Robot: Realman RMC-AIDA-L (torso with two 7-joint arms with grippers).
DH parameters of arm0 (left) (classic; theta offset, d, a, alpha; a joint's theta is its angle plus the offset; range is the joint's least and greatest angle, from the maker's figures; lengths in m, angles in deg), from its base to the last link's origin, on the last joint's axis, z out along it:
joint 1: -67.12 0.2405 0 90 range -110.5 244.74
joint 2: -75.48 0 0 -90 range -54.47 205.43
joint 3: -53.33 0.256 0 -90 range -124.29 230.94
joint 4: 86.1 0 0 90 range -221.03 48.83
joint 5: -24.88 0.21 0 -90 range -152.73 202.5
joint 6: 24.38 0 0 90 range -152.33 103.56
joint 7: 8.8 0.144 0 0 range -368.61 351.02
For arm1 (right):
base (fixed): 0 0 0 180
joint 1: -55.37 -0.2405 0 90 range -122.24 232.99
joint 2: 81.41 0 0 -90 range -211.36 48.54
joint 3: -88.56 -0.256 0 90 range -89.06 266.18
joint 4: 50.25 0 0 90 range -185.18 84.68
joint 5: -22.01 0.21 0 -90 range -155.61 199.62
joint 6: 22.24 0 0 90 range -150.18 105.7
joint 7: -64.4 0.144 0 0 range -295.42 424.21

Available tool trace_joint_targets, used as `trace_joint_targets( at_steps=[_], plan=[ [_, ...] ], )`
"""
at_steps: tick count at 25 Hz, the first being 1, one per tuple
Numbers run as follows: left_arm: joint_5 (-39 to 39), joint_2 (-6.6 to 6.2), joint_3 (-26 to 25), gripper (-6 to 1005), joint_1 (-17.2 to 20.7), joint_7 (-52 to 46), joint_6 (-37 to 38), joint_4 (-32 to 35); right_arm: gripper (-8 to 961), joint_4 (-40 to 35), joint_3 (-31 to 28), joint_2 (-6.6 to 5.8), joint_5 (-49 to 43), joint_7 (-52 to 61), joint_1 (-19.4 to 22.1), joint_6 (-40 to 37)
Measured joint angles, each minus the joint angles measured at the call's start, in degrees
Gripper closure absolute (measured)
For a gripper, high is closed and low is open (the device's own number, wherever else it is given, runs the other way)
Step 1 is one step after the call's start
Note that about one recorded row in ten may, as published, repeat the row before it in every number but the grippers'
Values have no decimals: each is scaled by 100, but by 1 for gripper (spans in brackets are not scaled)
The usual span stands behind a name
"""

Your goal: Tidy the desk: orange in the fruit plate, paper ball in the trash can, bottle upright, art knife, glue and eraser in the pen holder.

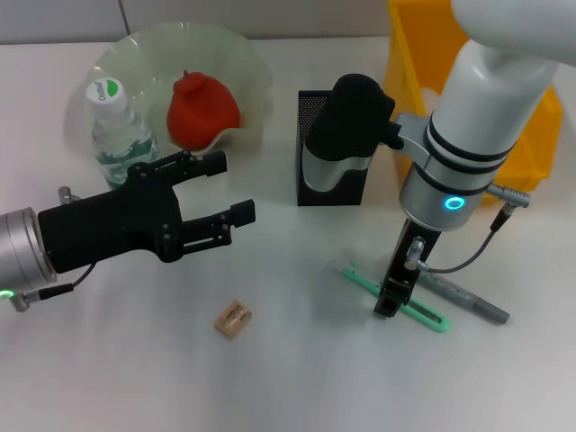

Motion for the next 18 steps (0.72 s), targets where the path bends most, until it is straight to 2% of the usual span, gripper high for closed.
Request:
trace_joint_targets(
  at_steps=[4,15,18],
  plan=[
    [-2,0,3,213,0,2,0,0,547,3,0,0,10,1,1,27],
    [-2,0,4,213,0,5,1,0,704,-3,67,0,15,5,-3,39],
    [-1,0,4,213,0,5,1,0,707,0,75,0,15,7,-2,40]
  ],
)
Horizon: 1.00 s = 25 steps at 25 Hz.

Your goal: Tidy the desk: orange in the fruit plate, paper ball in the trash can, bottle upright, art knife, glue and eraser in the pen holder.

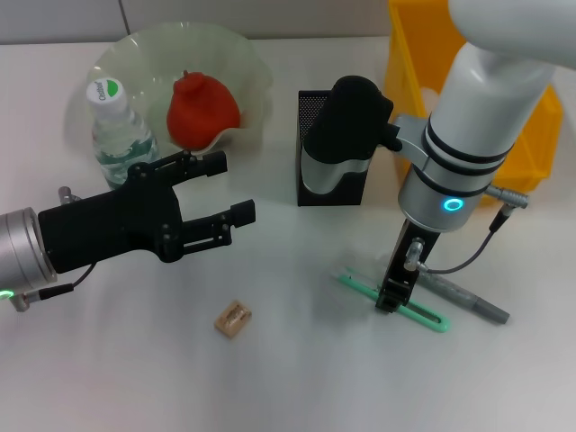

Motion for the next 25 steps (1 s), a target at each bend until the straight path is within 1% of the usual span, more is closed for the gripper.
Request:
trace_joint_targets(
  at_steps=[11,16,18,20,21,22,25],
  plan=[
    [3,7,0,213,-8,0,0,-42,719,-2,59,0,0,-12,21,49],
    [0,6,-7,214,-9,0,0,-50,786,-72,58,0,0,-11,44,75],
    [0,4,-12,214,-9,0,0,-52,786,-114,55,0,0,-11,62,73],
    [-1,2,-27,214,-8,0,1,-54,786,-273,38,0,0,-11,135,44],
    [0,1,-45,214,-4,0,1,-54,786,-498,14,0,0,-11,266,-3],
    [0,1,-45,214,-4,0,1,-54,786,-498,14,0,0,-11,266,-3],
    [-1,0,-55,214,-2,0,1,-54,785,-999,-18,-6,0,-11,572,-91]
  ],
)
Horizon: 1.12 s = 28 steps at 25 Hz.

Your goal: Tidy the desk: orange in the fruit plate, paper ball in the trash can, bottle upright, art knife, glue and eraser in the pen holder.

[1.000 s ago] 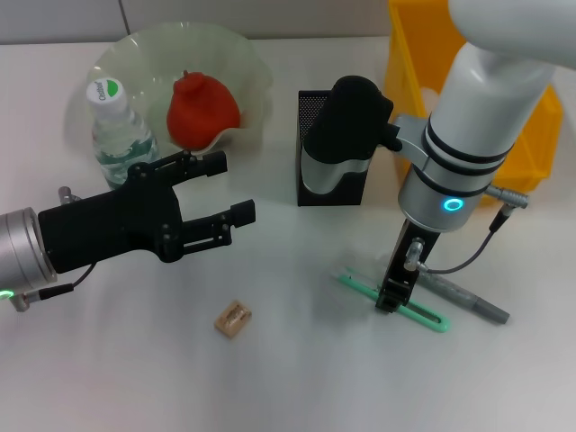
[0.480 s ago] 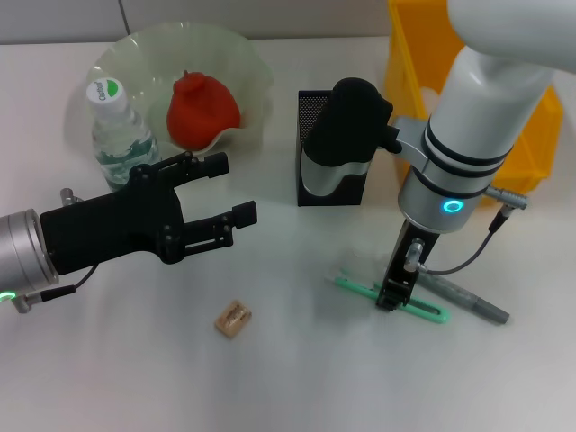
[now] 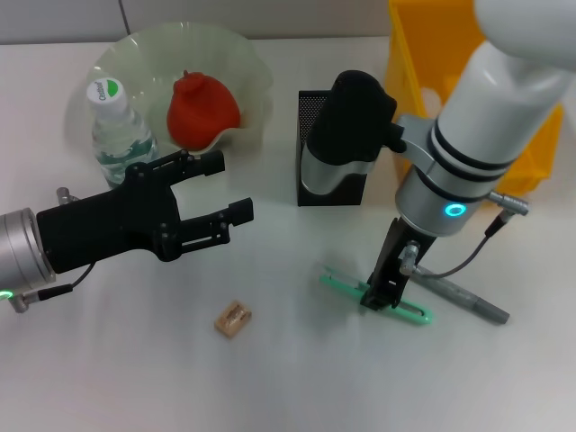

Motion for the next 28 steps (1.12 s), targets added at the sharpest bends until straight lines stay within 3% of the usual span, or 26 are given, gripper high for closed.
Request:
trace_joint_targets(
  at_steps=[5,11,21,28],
  plan=[
    [-7,0,0,214,2,0,0,1,785,-741,-199,-27,1,-51,596,-92],
    [-12,0,2,214,-8,0,0,10,785,-1226,-1075,-19,466,-602,1262,-190],
    [-26,10,2,214,-57,0,0,5,786,-952,-2215,-38,2527,-2335,2036,76],
    [-34,9,2,214,-68,0,1,1,786,-455,-2832,-45,3857,-3343,2283,94]
  ],
)
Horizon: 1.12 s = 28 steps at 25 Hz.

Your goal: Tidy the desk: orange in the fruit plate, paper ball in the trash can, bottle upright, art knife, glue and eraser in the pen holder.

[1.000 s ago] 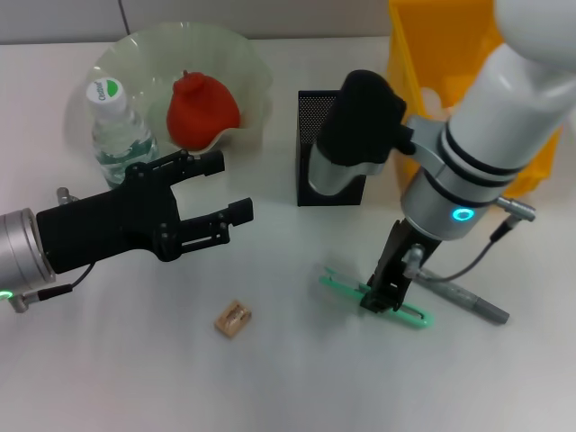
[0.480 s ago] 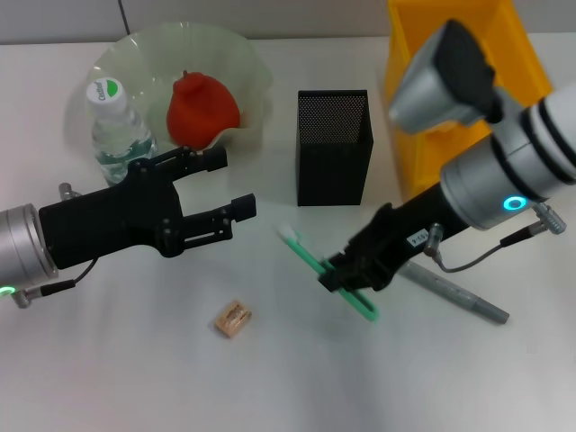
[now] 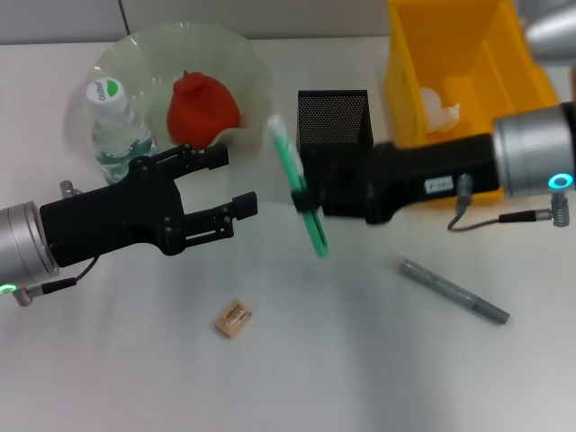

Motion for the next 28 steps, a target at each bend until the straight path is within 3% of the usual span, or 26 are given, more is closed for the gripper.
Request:
trace_joint_targets(
  at_steps=[5,14,20,28],
  plan=[
    [-1,0,0,214,-1,0,-1,0,786,555,-327,-1,1097,-1119,134,18],
    [-1,0,0,214,2,0,-1,-23,785,2485,-804,0,3110,-3910,123,16],
    [0,0,13,214,-65,0,-67,-86,785,3137,-760,20,3748,-5348,122,24],
    [0,1,2,214,-81,0,-106,-150,786,3460,-929,6,3823,-5630,91,458]
  ],
)
